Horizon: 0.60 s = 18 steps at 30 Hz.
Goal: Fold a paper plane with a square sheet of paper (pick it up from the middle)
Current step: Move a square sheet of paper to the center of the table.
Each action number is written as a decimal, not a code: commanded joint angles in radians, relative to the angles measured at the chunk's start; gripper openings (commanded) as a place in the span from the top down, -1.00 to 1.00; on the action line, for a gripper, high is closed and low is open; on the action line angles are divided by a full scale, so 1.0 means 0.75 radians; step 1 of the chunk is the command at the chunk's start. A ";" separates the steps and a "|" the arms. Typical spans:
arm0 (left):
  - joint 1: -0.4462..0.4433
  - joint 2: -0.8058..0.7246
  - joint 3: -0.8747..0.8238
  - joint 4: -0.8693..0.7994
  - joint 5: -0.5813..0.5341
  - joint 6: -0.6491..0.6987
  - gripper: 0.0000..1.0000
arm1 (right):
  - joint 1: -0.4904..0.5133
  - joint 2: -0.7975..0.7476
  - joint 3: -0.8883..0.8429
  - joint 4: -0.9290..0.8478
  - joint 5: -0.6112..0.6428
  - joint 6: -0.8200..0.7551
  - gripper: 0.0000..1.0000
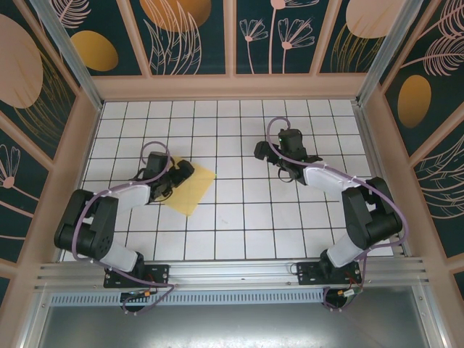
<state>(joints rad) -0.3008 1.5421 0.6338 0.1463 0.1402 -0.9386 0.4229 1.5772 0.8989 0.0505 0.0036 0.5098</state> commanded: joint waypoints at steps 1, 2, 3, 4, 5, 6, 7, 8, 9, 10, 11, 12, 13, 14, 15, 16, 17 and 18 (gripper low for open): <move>-0.141 0.116 0.069 -0.027 0.076 -0.097 -0.91 | -0.037 -0.044 -0.006 -0.033 0.034 0.043 -0.98; -0.183 0.152 0.105 -0.017 0.094 -0.112 -0.91 | -0.051 -0.051 -0.015 -0.040 0.024 0.052 -0.97; -0.225 0.192 0.144 -0.007 0.128 -0.123 -0.91 | -0.065 -0.055 -0.023 -0.048 0.022 0.055 -0.97; -0.257 0.219 0.181 -0.001 0.167 -0.126 -0.91 | -0.075 -0.061 -0.032 -0.053 0.021 0.058 -0.96; -0.285 0.265 0.225 -0.008 0.198 -0.121 -0.90 | -0.084 -0.069 -0.041 -0.054 0.022 0.057 -0.94; -0.306 0.285 0.263 -0.021 0.215 -0.117 -0.89 | -0.089 -0.074 -0.049 -0.049 -0.026 0.048 -0.91; -0.312 0.288 0.289 -0.033 0.223 -0.110 -0.89 | -0.087 -0.076 -0.050 -0.048 -0.047 0.036 -0.88; -0.312 0.281 0.311 -0.046 0.228 -0.107 -0.90 | -0.085 -0.073 -0.047 -0.048 -0.089 0.022 -0.83; -0.311 0.267 0.341 -0.073 0.214 -0.094 -0.90 | -0.078 -0.064 -0.039 -0.050 -0.137 0.007 -0.78; -0.311 0.251 0.374 -0.112 0.191 -0.074 -0.92 | -0.069 -0.050 -0.027 -0.054 -0.174 0.000 -0.72; -0.311 0.238 0.418 -0.161 0.163 -0.051 -0.93 | -0.051 -0.030 -0.007 -0.061 -0.212 -0.010 -0.66; -0.305 0.238 0.443 -0.205 0.137 -0.035 -0.95 | -0.025 -0.002 0.016 -0.070 -0.245 -0.020 -0.61; -0.300 0.193 0.483 -0.234 0.112 -0.025 -0.96 | 0.002 0.023 0.037 -0.078 -0.266 -0.027 -0.56; -0.288 0.172 0.503 -0.267 0.082 -0.017 -0.97 | 0.037 0.053 0.063 -0.084 -0.286 -0.033 -0.52; -0.271 0.151 0.509 -0.289 0.053 -0.018 -0.97 | 0.073 0.089 0.091 -0.091 -0.301 -0.035 -0.49; -0.255 0.133 0.507 -0.306 0.034 -0.017 -0.97 | 0.104 0.118 0.113 -0.094 -0.312 -0.034 -0.46; -0.232 0.111 0.500 -0.322 0.015 -0.021 -0.97 | 0.135 0.154 0.140 -0.092 -0.328 -0.026 -0.43; -0.211 0.091 0.490 -0.336 -0.004 -0.023 -0.97 | 0.157 0.189 0.167 -0.092 -0.344 -0.017 -0.39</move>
<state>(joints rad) -0.4992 1.6703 0.9905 -0.0097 0.2066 -0.9730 0.4908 1.6615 0.9699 0.0021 -0.1753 0.5014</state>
